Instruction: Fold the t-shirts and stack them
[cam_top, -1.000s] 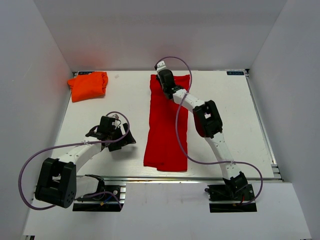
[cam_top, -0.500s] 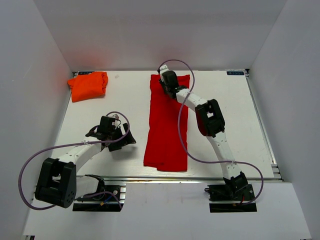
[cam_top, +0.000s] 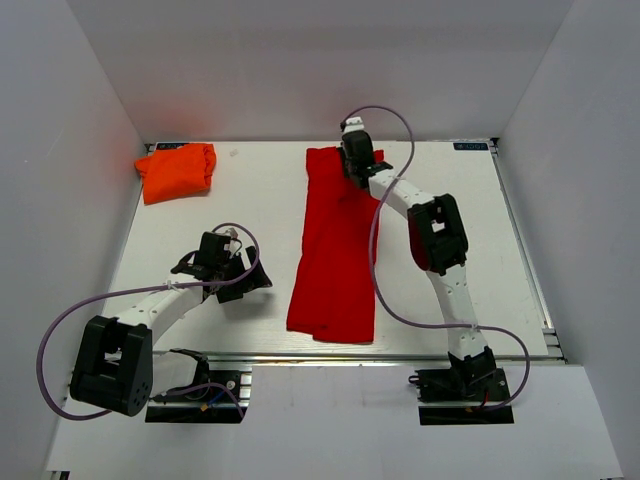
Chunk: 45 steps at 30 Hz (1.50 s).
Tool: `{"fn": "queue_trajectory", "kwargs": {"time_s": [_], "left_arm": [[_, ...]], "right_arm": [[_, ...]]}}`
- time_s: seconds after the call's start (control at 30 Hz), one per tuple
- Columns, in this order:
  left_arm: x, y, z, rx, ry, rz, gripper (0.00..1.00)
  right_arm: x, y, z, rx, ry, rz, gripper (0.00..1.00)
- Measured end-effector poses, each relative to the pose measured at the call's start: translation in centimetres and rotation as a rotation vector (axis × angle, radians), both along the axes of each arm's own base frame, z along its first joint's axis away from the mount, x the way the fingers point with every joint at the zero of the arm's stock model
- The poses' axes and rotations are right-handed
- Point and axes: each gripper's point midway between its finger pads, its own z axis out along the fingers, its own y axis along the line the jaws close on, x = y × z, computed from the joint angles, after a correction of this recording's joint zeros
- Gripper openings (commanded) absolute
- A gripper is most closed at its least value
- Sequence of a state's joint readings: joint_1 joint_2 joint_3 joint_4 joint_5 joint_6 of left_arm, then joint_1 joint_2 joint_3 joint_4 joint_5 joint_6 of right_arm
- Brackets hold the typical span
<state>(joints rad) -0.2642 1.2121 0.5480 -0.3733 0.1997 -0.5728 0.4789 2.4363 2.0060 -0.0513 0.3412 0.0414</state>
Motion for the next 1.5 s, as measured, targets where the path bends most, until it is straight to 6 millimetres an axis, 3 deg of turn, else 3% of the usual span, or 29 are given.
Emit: {"fn": "queue_trajectory", "kwargs": {"time_s": [0.17,0.27,0.3,0.6,0.83,1.0,1.1,1.23,1.37,1.5], "left_arm": [[0.0,0.0,0.0,0.000,0.000,0.000,1.00],[0.0,0.0,0.0,0.000,0.000,0.000,1.00],[0.0,0.0,0.0,0.000,0.000,0.000,1.00],[0.0,0.0,0.0,0.000,0.000,0.000,1.00],[0.0,0.0,0.0,0.000,0.000,0.000,1.00],[0.0,0.0,0.0,-0.001,0.001,-0.001,1.00],[0.0,0.0,0.0,-0.001,0.000,-0.001,1.00],[0.0,0.0,0.2,-0.003,-0.005,-0.001,1.00],[0.0,-0.1,0.2,-0.008,-0.004,-0.004,1.00],[0.0,-0.2,0.2,-0.011,-0.003,-0.006,1.00]], "right_arm": [[0.8,-2.1,1.7,0.094,-0.001,-0.038,0.30],[1.1,-3.1,1.3,0.128,0.017,-0.049,0.36],[1.0,-3.5,0.8,0.140,0.032,-0.053,0.44],[0.5,-6.0,-1.7,0.192,0.115,-0.087,0.40],[-0.3,-9.8,-3.1,0.156,0.144,-0.213,0.41],[-0.4,-12.4,-2.2,0.157,0.143,-0.310,0.51],[-0.3,-13.3,-1.3,0.163,0.136,-0.329,0.51],[-0.5,-12.2,0.1,0.203,0.148,-0.254,0.51],[-0.3,-9.1,2.3,0.232,0.134,-0.123,0.54],[1.3,-5.4,6.0,0.203,0.039,-0.013,0.56]]}}
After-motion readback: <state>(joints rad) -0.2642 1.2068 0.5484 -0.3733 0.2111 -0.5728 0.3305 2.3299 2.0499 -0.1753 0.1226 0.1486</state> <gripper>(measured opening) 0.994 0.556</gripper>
